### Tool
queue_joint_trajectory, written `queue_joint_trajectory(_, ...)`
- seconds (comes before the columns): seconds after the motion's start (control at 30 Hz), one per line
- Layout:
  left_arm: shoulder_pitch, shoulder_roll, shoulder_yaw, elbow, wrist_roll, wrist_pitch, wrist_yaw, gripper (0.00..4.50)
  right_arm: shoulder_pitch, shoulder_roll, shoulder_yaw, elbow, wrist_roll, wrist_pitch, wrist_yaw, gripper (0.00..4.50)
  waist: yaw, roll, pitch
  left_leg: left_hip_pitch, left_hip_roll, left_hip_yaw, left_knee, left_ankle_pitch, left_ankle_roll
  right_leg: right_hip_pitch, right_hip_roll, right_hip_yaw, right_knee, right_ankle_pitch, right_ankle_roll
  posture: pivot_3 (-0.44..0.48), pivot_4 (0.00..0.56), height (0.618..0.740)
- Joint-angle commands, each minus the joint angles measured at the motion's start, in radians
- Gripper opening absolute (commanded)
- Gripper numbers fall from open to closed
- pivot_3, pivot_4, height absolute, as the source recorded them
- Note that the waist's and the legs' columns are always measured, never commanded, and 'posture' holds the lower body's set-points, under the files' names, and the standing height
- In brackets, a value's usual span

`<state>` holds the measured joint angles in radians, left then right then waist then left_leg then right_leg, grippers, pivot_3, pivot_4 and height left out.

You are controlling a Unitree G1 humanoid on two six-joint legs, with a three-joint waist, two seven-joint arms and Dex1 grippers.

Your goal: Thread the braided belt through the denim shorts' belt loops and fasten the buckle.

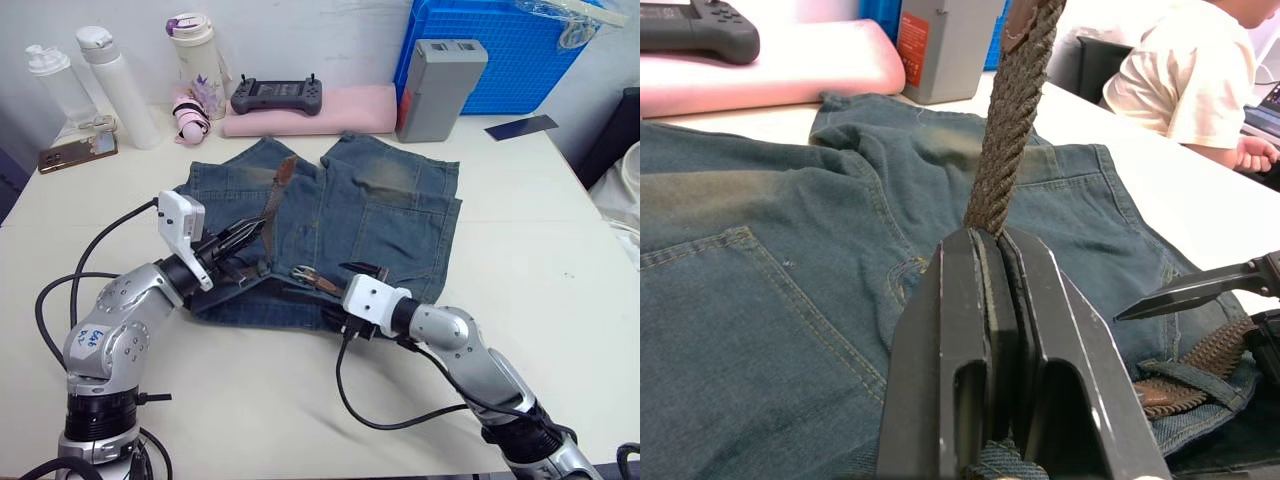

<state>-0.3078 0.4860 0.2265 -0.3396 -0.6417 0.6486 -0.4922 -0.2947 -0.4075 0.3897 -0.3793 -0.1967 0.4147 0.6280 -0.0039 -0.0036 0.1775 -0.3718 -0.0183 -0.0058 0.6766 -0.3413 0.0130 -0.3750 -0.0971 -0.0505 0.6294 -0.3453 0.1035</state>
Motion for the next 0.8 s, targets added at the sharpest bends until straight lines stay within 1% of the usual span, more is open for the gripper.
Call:
queue_joint_trajectory(0.03, 0.028, 0.022, 0.023, -0.038, 0.001, -0.013, -0.006, 0.0, -0.011, 0.023, -0.009, -0.008, 0.006, 0.048, -0.014, 3.85, -0.001, 0.0, 0.0, 0.0, 0.0, 0.0, 0.0, 0.0, 0.0, 0.0, 0.0, 0.0, 0.0, 0.0, 0.0, 0.0, 0.15, 0.739)
queue_joint_trajectory(0.07, 0.04, 0.024, 0.02, -0.041, 0.003, -0.011, -0.006, 0.0, -0.012, 0.025, -0.013, -0.01, 0.006, 0.062, -0.015, 3.55, -0.001, 0.0, 0.0, 0.0, 0.0, 0.0, 0.0, 0.0, 0.0, 0.0, 0.0, 0.0, 0.0, 0.0, 0.0, 0.0, 0.15, 0.739)
queue_joint_trajectory(0.13, 0.061, 0.029, 0.014, -0.045, 0.008, -0.011, -0.009, 0.0, -0.013, 0.028, -0.02, -0.017, 0.009, 0.087, -0.015, 2.66, -0.001, 0.0, 0.0, 0.0, 0.0, 0.0, 0.0, 0.0, 0.0, 0.0, 0.0, 0.0, 0.0, 0.0, 0.0, 0.0, 0.15, 0.739)
queue_joint_trajectory(0.23, 0.088, 0.036, 0.006, -0.048, 0.012, -0.013, -0.017, 0.0, -0.022, 0.029, -0.028, -0.031, 0.013, 0.117, -0.015, 1.15, 0.0, 0.0, 0.0, 0.0, 0.0, 0.0, 0.0, 0.0, 0.0, 0.0, 0.0, 0.0, 0.0, 0.0, 0.0, 0.0, 0.15, 0.739)
queue_joint_trajectory(0.27, 0.098, 0.041, 0.001, -0.052, 0.012, -0.012, -0.024, 0.0, -0.028, 0.031, -0.031, -0.036, 0.014, 0.125, -0.017, 0.79, 0.0, 0.0, 0.0, 0.0, 0.0, 0.0, 0.0, 0.0, 0.0, 0.0, 0.0, 0.0, 0.0, 0.0, 0.0, 0.0, 0.15, 0.739)
queue_joint_trajectory(0.3, 0.109, 0.049, -0.006, -0.057, 0.014, -0.009, -0.032, 0.0, -0.033, 0.034, -0.035, -0.041, 0.016, 0.133, -0.02, 0.23, 0.0, 0.0, 0.0, 0.0, 0.0, 0.0, 0.0, 0.0, 0.0, 0.0, 0.0, 0.0, 0.0, 0.0, 0.0, 0.0, 0.15, 0.739)
queue_joint_trajectory(0.33, 0.127, 0.066, -0.023, -0.063, 0.023, -0.003, -0.048, 0.0, -0.04, 0.04, -0.041, -0.045, 0.02, 0.144, -0.025, 0.03, -0.001, 0.0, 0.0, 0.0, 0.0, 0.0, 0.0, 0.0, 0.0, 0.0, 0.0, 0.001, 0.0, 0.0, 0.0, 0.0, 0.15, 0.739)
queue_joint_trajectory(0.43, 0.183, 0.11, -0.078, -0.069, 0.074, -0.011, -0.08, 0.0, -0.063, 0.063, -0.058, -0.054, 0.029, 0.173, -0.045, 0.03, -0.003, 0.0, 0.0, 0.0, 0.0, 0.0, -0.001, 0.0, 0.0, -0.001, 0.0, 0.001, 0.0, 0.0, 0.0, 0.0, 0.15, 0.739)
queue_joint_trajectory(0.57, 0.22, 0.115, -0.088, -0.088, 0.058, -0.002, -0.1, 0.0, -0.09, 0.098, -0.083, -0.068, 0.043, 0.199, -0.072, 0.03, -0.001, 0.0, 0.0, 0.0, 0.0, 0.0, -0.002, 0.0, 0.0, -0.001, 0.0, 0.001, 0.0, 0.0, 0.0, 0.0, 0.15, 0.739)
queue_joint_trajectory(0.7, 0.235, 0.11, -0.091, -0.094, 0.047, 0.034, -0.087, 0.0, -0.102, 0.156, -0.122, -0.097, 0.069, 0.238, -0.117, 0.03, -0.001, 0.0, 0.0, 0.0, -0.001, 0.0, -0.002, 0.0, 0.0, -0.001, -0.001, 0.001, 0.0, 0.0, 0.0, 0.0, 0.15, 0.739)
queue_joint_trajectory(0.8, 0.238, 0.113, -0.102, -0.092, 0.054, 0.052, -0.086, 0.0, -0.105, 0.168, -0.131, -0.107, 0.073, 0.254, -0.136, 0.03, -0.001, 0.0, 0.0, 0.0, -0.001, 0.0, -0.003, 0.0, 0.0, -0.001, -0.001, 0.001, 0.0, 0.0, 0.0, 0.0, 0.15, 0.739)
